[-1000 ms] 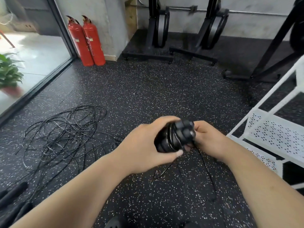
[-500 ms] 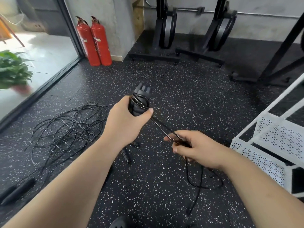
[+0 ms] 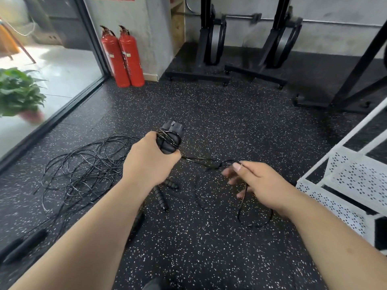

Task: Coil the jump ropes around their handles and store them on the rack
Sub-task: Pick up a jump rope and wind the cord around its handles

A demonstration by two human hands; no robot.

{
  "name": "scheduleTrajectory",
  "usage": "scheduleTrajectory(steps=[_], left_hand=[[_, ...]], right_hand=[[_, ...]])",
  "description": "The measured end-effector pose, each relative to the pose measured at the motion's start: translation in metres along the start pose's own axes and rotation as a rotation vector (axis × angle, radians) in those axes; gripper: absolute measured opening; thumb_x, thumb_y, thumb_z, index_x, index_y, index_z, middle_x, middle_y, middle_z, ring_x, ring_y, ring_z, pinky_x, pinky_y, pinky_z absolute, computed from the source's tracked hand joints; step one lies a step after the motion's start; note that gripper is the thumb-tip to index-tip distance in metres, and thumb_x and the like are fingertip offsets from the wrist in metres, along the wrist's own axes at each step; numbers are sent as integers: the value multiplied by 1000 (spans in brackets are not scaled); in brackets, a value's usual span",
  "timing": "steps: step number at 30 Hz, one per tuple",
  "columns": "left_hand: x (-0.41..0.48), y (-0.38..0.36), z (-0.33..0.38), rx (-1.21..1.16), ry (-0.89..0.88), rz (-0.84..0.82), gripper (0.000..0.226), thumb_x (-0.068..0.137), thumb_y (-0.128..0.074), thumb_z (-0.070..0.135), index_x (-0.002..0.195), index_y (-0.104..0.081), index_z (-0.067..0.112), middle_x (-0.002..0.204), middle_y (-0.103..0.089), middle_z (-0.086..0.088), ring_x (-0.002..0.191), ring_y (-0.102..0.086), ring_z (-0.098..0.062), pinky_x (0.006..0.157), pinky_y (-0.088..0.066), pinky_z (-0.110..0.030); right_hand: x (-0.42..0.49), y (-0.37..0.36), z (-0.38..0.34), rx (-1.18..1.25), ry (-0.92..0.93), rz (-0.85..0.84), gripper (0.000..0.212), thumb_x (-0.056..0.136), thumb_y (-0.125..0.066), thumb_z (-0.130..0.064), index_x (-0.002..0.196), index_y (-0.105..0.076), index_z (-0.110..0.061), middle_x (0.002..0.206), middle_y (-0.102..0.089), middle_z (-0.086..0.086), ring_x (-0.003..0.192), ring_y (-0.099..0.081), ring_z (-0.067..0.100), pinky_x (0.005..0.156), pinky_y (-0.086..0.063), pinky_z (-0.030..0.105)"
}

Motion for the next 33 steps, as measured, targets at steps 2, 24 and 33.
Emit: scheduleTrajectory(steps=[2, 24, 33], left_hand=[[2, 4, -3, 34, 15, 26, 31, 80, -73, 48, 93, -54, 27, 84, -68, 4, 76, -65, -21, 65, -51, -35], [2, -12, 0, -173, -16, -114, 25, 78, -78, 31, 93, -60, 20, 83, -68, 2, 74, -62, -20, 63, -43, -34], [-6, -36, 14, -507, 4, -304, 20, 82, -78, 13, 80, -59, 20, 64, -57, 4, 64, -54, -19, 68, -46, -38]], right_hand=[[0, 13, -1, 33, -4, 96, 38, 112, -46, -41, 98, -79, -28, 90, -76, -10, 77, -69, 14, 65, -60, 34], [-16, 67, -24, -307, 141, 507, 9, 101, -69, -40, 109, -70, -44, 102, -71, -22, 98, -64, 2, 80, -47, 26], [-14, 4, -43, -472, 166, 129, 51, 102, -64, -49, 151, -49, -50, 146, -49, -33, 97, -52, -21, 101, -45, 28]])
Point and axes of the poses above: each hand's wrist, its own x-axis towards the middle knuckle, its own y-axis out of the back of the hand, z = x × y, the point moved 9 cm from there along x, towards the middle knuckle
